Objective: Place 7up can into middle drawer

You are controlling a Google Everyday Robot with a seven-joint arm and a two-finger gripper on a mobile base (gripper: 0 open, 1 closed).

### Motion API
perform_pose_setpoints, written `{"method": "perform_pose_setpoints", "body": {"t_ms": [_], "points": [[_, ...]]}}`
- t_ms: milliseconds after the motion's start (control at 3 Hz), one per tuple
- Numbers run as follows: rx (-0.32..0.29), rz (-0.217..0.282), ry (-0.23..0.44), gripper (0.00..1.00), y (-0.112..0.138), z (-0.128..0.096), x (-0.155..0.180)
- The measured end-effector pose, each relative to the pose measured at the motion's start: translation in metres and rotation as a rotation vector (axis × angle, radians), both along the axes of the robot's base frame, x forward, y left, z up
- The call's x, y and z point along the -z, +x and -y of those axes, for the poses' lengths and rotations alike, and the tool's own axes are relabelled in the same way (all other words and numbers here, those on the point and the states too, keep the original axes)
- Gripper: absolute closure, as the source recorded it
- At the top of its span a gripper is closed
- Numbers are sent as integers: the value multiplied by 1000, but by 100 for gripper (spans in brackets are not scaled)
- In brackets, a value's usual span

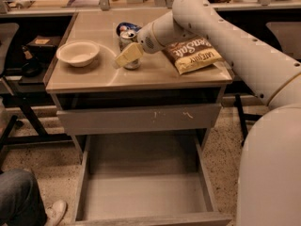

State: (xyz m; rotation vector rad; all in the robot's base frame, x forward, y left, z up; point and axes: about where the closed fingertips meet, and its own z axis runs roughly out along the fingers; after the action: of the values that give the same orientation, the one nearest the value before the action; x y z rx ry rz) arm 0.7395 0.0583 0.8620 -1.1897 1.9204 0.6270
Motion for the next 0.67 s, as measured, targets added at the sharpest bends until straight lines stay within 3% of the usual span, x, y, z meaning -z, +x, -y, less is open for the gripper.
{"method": "perform_pose_setpoints", "body": {"t_ms": [333,667], "points": [[-16,-2,9,0,3,-8,-1],[-16,-2,9,19,3,-8,-1]]}}
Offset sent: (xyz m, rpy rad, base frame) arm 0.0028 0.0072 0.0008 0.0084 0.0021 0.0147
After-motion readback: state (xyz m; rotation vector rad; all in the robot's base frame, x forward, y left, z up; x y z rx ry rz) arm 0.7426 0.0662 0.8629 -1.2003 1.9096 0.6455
